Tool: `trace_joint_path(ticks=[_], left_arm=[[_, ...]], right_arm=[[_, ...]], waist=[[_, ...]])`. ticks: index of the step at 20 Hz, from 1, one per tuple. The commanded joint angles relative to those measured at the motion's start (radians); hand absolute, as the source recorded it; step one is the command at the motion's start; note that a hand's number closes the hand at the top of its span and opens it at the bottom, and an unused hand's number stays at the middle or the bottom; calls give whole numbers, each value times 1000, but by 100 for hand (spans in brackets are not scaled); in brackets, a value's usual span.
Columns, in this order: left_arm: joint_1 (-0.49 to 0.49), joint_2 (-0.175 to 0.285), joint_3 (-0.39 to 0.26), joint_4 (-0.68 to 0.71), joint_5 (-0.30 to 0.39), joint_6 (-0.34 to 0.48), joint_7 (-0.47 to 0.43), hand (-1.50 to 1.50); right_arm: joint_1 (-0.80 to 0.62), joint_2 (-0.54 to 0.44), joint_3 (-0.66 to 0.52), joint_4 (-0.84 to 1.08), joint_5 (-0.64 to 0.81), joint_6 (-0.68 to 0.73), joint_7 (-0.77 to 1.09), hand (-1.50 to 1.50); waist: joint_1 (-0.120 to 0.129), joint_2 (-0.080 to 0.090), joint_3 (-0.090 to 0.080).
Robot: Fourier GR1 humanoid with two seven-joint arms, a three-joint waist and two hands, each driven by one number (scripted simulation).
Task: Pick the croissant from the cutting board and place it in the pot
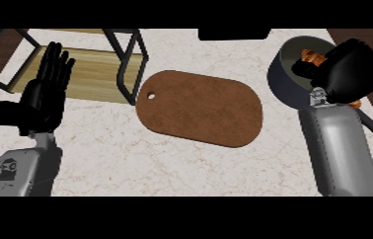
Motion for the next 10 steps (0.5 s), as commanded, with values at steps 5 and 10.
trace_joint_path(ticks=[5, 10], left_arm=[[3, 7, -1, -39, 6, -18, 36, 0], [41, -54, -45, -40, -43, 17, -9, 0]], right_arm=[[250, -81, -132, -140, -122, -78, -94, 150], [278, -38, -156, -59, -141, -121, -86, 150]], waist=[[27, 8, 0], [33, 9, 0]])
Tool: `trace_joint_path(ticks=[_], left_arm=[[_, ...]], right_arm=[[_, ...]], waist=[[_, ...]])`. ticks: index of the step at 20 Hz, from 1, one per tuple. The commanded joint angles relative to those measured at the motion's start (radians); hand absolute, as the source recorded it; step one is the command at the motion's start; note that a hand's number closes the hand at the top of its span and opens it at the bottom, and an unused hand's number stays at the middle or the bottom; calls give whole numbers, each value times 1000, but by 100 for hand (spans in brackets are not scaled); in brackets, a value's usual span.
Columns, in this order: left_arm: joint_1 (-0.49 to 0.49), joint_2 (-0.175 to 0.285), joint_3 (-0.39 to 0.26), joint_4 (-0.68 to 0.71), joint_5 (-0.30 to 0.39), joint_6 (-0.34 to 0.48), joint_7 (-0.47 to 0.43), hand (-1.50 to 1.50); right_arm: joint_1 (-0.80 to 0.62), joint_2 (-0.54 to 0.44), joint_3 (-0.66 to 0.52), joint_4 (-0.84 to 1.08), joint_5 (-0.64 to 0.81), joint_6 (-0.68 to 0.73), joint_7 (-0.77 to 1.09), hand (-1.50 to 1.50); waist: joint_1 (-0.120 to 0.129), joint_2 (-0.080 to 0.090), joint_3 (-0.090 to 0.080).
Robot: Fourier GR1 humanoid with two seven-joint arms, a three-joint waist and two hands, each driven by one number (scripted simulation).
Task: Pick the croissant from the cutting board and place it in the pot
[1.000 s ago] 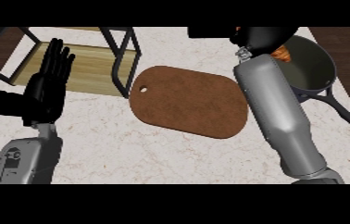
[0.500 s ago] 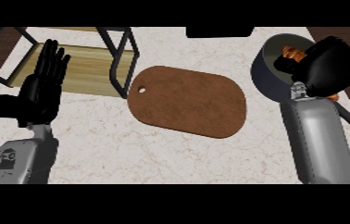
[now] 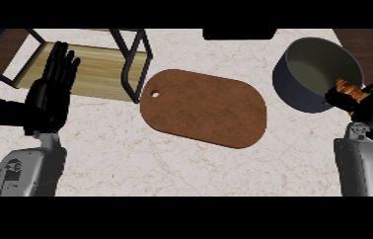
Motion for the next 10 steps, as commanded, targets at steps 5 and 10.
trace_joint_path(ticks=[5, 10], left_arm=[[-54, 4, 3, -8, -7, 19, 57, 0], [-19, 5, 11, 11, -7, -8, -14, 0]], right_arm=[[37, 41, -150, 112, -265, -95, -53, 150], [-8, 31, -158, 238, -413, -163, -214, -150]], waist=[[2, 1, 1], [13, 4, 1]])
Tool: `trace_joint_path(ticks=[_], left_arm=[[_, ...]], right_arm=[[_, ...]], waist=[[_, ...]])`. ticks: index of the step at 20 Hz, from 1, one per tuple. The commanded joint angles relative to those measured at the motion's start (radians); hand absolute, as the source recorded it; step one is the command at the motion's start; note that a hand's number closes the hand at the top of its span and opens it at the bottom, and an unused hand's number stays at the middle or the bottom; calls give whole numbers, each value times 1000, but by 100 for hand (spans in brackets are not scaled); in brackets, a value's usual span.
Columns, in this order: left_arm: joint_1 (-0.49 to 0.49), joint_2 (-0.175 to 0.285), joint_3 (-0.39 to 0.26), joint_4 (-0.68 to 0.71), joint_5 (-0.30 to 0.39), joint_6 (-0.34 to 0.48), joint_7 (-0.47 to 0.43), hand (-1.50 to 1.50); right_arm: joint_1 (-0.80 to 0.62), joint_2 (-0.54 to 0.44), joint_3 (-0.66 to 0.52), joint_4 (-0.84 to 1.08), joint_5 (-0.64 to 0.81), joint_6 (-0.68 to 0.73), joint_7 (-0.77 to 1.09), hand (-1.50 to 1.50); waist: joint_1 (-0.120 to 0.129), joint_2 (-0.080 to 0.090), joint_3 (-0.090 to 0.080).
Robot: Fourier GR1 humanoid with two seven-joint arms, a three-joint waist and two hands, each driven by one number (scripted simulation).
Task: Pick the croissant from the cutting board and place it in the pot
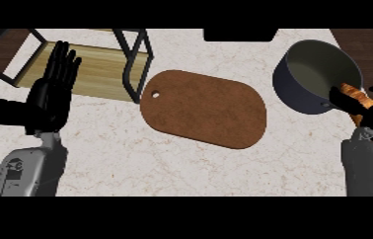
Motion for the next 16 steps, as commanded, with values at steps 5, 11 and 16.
trace_joint_path(ticks=[5, 11, 16], left_arm=[[-41, -5, 3, 80, -16, -2, -15, 0], [-27, -13, -1, 1, -21, 17, 7, 0], [23, -28, -17, -44, -31, 27, 15, 0]], right_arm=[[16, -21, 7, 98, -163, -158, -263, -150], [-29, 1, -48, 14, -252, -295, -253, -150], [39, 25, -89, -181, -382, -320, -241, -150]], waist=[[-2, 14, 12], [0, 11, 12], [-6, 7, 12]])
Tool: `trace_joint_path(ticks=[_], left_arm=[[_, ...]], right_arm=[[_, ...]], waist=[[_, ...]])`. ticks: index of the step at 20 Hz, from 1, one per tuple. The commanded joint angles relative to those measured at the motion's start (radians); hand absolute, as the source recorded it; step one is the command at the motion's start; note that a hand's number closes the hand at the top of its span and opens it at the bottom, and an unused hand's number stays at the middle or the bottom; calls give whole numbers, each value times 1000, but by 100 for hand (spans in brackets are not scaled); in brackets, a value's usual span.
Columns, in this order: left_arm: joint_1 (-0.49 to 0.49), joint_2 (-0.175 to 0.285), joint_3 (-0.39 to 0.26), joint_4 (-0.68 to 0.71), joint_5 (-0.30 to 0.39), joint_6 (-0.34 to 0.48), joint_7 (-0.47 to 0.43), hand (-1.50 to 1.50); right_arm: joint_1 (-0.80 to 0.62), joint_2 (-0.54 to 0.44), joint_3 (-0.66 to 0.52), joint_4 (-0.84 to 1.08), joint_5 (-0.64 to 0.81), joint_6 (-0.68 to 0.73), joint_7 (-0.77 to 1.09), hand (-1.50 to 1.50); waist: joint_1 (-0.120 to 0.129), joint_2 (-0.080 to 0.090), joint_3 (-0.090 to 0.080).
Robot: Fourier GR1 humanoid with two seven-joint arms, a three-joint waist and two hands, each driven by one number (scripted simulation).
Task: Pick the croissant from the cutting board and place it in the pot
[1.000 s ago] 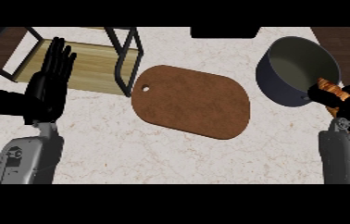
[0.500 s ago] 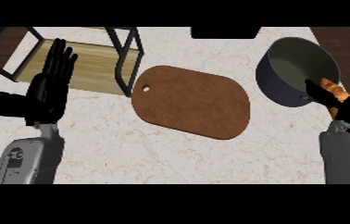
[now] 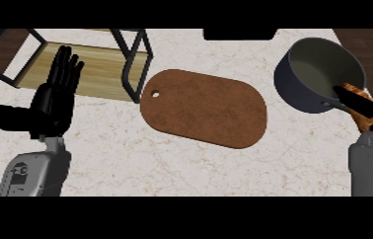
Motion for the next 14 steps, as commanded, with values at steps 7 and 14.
trace_joint_path(ticks=[7, 14], left_arm=[[-19, 8, 9, 0, -6, 4, 37, 0], [-40, 24, 23, 34, -6, -14, 22, 0]], right_arm=[[211, 24, -73, -199, -255, -180, -193, -150], [478, 28, -168, -401, -569, -114, -381, -150]], waist=[[-3, 1, 1], [-12, 1, 1]])
